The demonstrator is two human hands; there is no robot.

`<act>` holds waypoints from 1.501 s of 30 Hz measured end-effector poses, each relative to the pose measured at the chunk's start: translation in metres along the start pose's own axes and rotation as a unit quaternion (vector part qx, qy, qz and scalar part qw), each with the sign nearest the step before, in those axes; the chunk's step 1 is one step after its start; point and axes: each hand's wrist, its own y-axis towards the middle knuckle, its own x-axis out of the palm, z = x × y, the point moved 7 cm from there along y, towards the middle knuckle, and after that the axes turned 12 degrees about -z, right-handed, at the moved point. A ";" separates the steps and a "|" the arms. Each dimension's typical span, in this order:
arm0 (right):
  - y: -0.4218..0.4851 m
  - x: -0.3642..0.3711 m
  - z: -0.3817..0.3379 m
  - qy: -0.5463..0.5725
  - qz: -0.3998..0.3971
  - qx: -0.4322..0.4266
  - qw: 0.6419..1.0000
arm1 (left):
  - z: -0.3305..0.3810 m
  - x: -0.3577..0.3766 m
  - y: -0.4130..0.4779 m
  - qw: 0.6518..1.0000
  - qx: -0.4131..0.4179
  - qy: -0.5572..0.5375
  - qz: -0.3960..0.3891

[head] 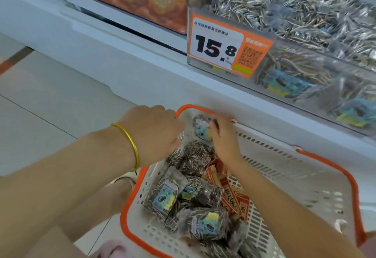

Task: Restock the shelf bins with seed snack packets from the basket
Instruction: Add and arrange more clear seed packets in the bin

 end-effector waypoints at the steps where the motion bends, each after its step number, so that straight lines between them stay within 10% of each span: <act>1: -0.005 -0.012 -0.004 0.060 0.035 0.005 0.998 | 0.000 0.000 0.000 1.000 -0.002 0.003 -0.006; 4: -0.007 -0.017 -0.011 0.165 0.034 0.027 0.985 | 0.000 0.002 0.002 1.000 -0.006 0.000 -0.021; 12: -0.003 0.093 0.001 -0.031 -0.419 0.076 0.904 | 0.003 0.003 0.008 0.998 -0.009 -0.016 -0.066; 24: -0.057 -0.020 -0.003 0.060 -0.246 0.020 0.967 | 0.019 0.002 0.018 0.981 -0.015 -0.191 -0.022; 27: -0.078 -0.068 -0.022 0.130 -0.193 -0.005 0.973 | 0.029 0.013 0.024 0.914 -0.048 -0.399 -0.053; 32: -0.102 -0.119 -0.051 0.151 -0.187 -0.043 0.970 | 0.069 0.027 0.021 0.646 -0.011 -0.752 -0.129; 40: -0.120 -0.169 -0.032 0.171 -0.095 0.057 0.979 | 0.052 -0.001 0.016 0.812 -0.035 -0.583 -0.027; 45: -0.119 -0.169 -0.023 0.347 -0.099 0.162 0.918 | 0.050 -0.023 0.019 0.900 -0.022 -0.435 0.016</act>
